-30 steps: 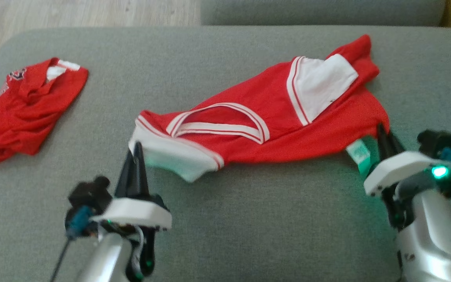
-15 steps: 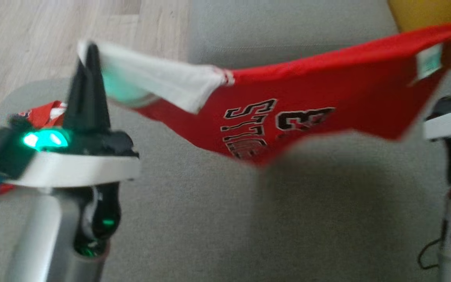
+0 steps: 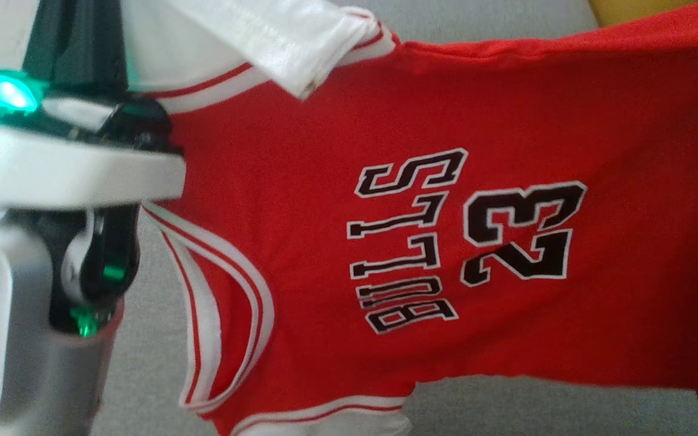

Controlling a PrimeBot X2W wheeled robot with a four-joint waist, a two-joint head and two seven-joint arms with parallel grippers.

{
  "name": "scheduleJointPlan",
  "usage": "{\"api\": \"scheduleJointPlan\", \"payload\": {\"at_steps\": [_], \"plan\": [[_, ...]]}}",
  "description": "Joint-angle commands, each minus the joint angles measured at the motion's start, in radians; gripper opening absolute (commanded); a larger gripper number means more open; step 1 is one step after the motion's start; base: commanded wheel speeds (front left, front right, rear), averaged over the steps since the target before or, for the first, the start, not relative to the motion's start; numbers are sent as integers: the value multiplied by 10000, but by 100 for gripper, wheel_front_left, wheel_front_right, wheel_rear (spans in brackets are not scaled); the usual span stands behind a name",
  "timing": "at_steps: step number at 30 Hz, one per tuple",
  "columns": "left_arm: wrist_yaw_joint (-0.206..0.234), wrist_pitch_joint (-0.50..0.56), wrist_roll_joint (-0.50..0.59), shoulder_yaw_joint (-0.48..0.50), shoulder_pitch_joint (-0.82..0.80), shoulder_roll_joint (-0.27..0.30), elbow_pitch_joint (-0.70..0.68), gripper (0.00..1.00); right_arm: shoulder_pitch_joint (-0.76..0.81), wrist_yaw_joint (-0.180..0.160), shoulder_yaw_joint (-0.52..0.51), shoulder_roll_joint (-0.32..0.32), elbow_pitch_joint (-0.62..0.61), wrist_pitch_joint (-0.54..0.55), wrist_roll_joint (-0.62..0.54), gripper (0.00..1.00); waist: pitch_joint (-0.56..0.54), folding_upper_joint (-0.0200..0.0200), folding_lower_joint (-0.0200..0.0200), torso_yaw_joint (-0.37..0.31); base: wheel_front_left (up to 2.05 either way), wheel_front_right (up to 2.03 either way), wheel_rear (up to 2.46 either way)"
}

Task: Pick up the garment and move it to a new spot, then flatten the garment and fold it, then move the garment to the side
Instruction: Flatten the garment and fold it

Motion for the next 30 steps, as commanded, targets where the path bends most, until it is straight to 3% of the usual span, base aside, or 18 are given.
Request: {"api": "scheduleJointPlan", "payload": {"at_steps": [1, 3, 10, 18, 24, 30], "plan": [[-12, 138, 32, 379, -741, 346, 1, 0, -163, -7, 323, -87, -177, 127, 17, 0, 281, -1, 0, -14, 0, 0, 0], [-76, 310, 41, 319, -1178, 386, 546, 0, -396, -7, 519, -84, 181, 249, 53, 0, 697, -1, 0, -63, 0, 0, 0], [-637, 430, 781, 92, -4440, 719, 3689, 0, -3976, -7, 1368, -265, 3595, 85, -151, 0, 2689, -1, 0, -282, 0, 0, 0], [-772, -843, 1772, -188, -7971, 280, 7029, 0, -8177, -7, 1913, -418, 7001, -494, -1468, 0, 4103, -1, 0, -78, 0, 0, 0], [-927, -1877, 1885, -364, -8972, -219, 8466, 0, -9775, -7, 1744, -328, 8851, -1155, -2607, 0, 5062, -1, 0, 242, 0, 0, 0], [-1140, -2526, 1647, -463, -8759, -609, 9009, 0, -9821, -7, 1267, -122, 9833, -1857, -3032, 0, 6061, -1, 0, 492, 0, 0, 0]]}}
